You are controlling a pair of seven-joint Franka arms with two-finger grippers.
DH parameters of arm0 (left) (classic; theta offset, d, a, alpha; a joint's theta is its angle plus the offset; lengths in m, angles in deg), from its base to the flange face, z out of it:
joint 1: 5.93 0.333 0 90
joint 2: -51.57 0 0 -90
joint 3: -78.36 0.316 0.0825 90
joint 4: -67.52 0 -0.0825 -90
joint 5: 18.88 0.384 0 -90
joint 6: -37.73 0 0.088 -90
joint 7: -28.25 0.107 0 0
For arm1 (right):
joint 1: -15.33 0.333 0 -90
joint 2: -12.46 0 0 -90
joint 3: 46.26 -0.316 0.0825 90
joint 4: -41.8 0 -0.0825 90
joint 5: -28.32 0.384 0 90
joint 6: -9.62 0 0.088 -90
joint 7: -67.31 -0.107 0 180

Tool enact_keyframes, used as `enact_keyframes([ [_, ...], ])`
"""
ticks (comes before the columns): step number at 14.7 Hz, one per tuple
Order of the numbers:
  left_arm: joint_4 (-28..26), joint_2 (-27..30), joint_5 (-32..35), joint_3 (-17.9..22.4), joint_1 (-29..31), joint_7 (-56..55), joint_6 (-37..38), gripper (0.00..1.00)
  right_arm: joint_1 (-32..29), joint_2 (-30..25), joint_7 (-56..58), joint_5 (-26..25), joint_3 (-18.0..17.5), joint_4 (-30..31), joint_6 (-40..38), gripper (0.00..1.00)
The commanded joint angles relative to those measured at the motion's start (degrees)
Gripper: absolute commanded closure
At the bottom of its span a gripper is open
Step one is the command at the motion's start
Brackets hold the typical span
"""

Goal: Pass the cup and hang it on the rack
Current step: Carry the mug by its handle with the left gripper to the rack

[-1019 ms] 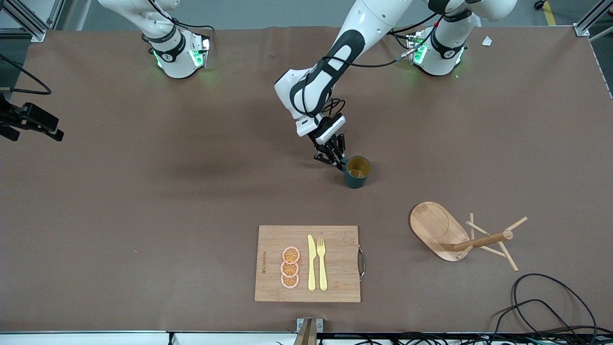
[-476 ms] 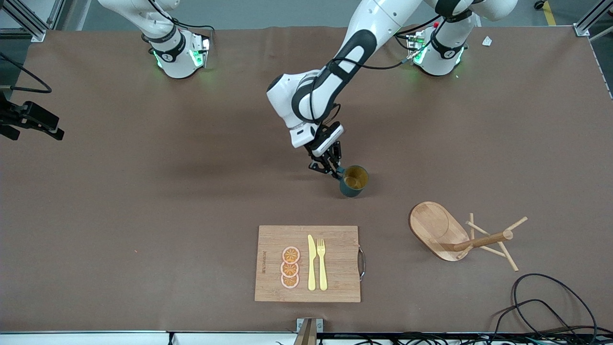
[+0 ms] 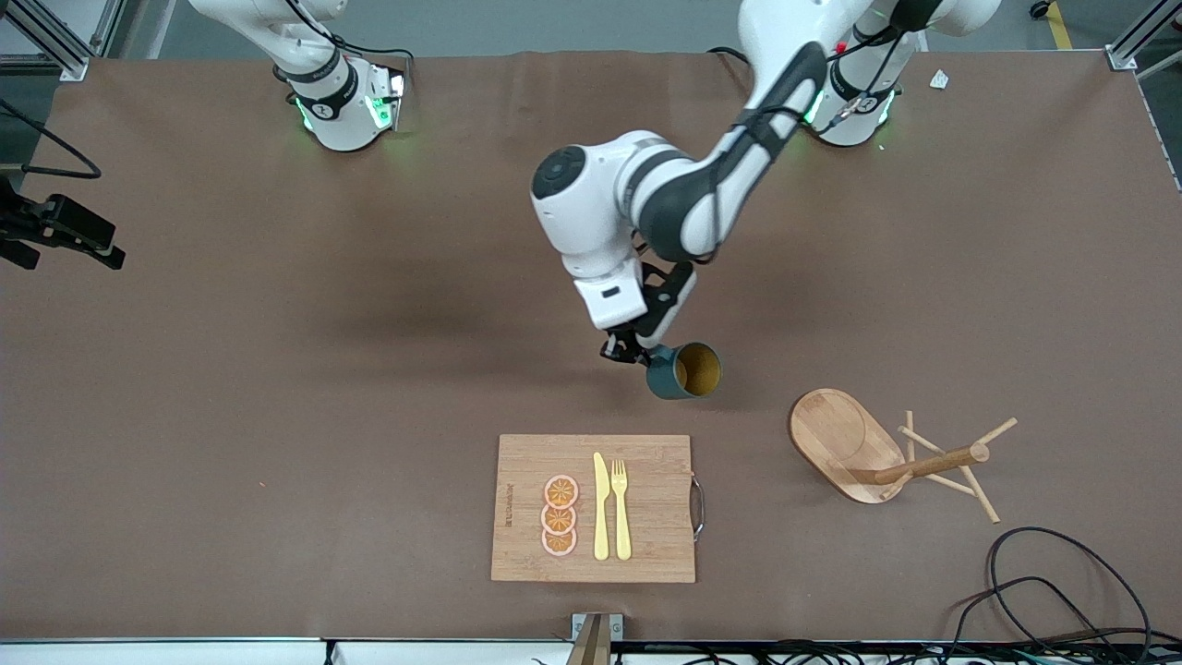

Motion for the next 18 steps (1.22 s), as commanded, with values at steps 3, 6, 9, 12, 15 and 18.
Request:
enact_keyframes([
  [3,-0.2,6.0,-11.0,-0.8,7.0,9.2,-0.1,1.0,-0.4,-1.2,0.2,-0.6,-0.5,0.5,-0.5,0.0],
  [6,0.6,9.7,-21.4,-1.0,13.6,14.5,-0.1,1.0,-0.4,-1.1,0.3,-0.6,-0.5,0.5,-0.4,0.0],
  [9,0.7,13.0,-32.9,-1.0,20.1,20.6,-0.1,1.0,-0.5,-1.1,0.3,-0.6,-0.5,0.5,-0.5,0.0],
  [12,0.6,14.7,-42.5,-0.9,25.0,26.1,0.1,1.0,-0.6,-1.1,0.4,-0.6,-0.5,0.5,-0.5,0.0],
  [15,0.6,16.4,-49.7,-0.8,29.5,30.1,0.6,1.0,-0.5,-1.1,-0.3,-0.6,-0.5,0.5,-0.5,0.0],
  [18,0.3,15.8,-59.6,-0.5,34.6,39.7,0.6,1.0,-0.5,-1.1,-0.3,-0.6,-0.5,0.5,-0.6,0.0],
])
